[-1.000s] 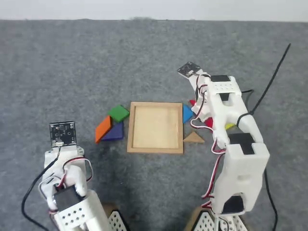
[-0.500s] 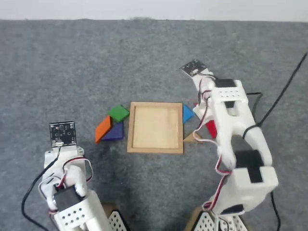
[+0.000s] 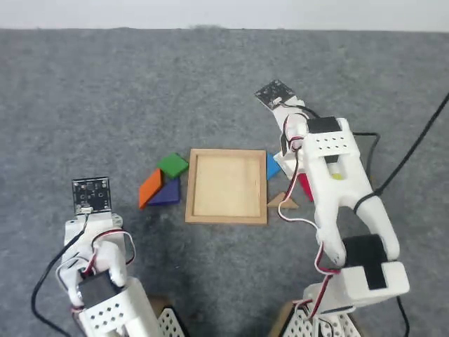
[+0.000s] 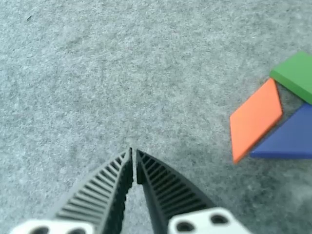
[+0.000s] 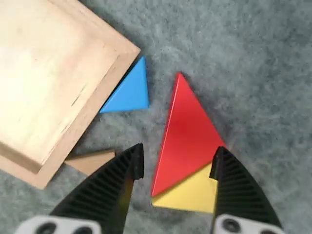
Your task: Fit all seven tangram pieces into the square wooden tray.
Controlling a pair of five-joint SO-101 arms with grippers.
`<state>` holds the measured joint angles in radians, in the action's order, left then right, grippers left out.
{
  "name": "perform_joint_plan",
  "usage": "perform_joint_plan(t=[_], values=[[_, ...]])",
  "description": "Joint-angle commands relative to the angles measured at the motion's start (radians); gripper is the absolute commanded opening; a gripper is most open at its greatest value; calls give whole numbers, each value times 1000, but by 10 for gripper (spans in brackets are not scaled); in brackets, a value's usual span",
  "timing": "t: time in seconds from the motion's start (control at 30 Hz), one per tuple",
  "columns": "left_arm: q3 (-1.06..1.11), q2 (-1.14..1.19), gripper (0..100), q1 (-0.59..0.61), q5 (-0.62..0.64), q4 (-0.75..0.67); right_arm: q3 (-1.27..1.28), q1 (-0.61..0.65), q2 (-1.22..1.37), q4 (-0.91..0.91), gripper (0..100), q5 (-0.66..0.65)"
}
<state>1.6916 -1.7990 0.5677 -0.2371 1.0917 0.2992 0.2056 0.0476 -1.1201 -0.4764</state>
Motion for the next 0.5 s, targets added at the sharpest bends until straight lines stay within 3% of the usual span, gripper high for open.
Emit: perform_joint_plan(t=[0.0,0.23,0.47], values=[[-8,-15,15,0,-11,3,-3,-36,30,65,224,11],[-8,-15,15,0,-11,3,-5,-87,99,113,225,9],[-8,-15,15,0,-11,3,-5,-76,101,113,303,5]])
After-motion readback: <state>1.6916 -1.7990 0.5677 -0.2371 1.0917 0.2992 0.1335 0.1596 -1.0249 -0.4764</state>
